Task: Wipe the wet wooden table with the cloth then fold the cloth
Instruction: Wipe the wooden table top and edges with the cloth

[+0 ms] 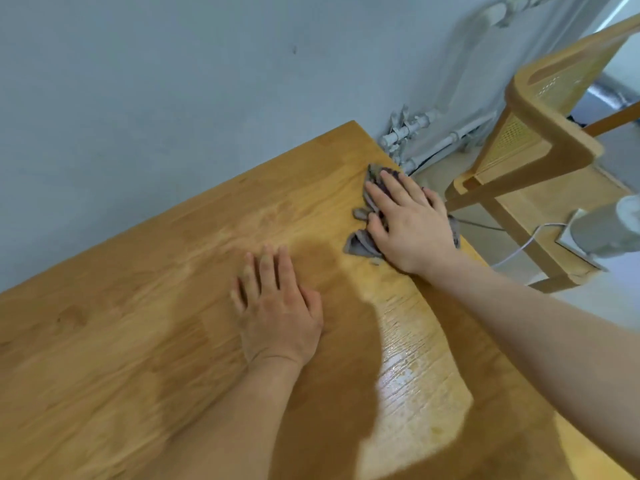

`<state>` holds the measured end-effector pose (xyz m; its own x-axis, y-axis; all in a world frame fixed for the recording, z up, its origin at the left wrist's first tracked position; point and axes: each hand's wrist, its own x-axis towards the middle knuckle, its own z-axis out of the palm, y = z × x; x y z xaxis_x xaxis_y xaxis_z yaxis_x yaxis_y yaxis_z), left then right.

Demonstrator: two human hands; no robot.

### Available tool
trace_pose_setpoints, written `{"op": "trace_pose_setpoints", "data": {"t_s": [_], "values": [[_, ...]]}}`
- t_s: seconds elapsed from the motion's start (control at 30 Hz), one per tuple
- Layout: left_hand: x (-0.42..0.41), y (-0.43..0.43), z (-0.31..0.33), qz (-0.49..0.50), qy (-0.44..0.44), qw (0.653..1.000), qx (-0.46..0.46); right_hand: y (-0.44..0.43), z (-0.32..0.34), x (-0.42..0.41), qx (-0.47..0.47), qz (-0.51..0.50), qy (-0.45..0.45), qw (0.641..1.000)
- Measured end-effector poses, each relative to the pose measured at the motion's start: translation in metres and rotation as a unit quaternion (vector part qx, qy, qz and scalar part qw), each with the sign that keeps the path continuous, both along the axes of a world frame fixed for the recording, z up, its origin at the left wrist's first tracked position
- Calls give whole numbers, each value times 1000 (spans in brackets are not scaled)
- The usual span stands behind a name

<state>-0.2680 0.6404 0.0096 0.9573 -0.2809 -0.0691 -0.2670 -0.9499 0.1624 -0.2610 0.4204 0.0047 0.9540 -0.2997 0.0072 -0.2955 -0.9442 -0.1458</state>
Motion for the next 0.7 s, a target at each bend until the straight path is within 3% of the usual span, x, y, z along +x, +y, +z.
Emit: {"op": "trace_pose_setpoints", "data": {"t_s": [0.13,0.37,0.5,0.57,0.7], "values": [[3,-1,0,-2,8,1000,4,9,-4,32,4,-57,3,998],[3,-1,1,-2,9,1000,-4,97,5,-117,39,163,24,986],[1,1,0,5,15,1000,-6,70,10,-172,27,279,54,958],[1,0,2,9,11,1000,-14,37,7,-145,26,228,47,972],[4,-1,-1,3,11,1000,-4,10,3,-46,12,-7,-2,1000]]}}
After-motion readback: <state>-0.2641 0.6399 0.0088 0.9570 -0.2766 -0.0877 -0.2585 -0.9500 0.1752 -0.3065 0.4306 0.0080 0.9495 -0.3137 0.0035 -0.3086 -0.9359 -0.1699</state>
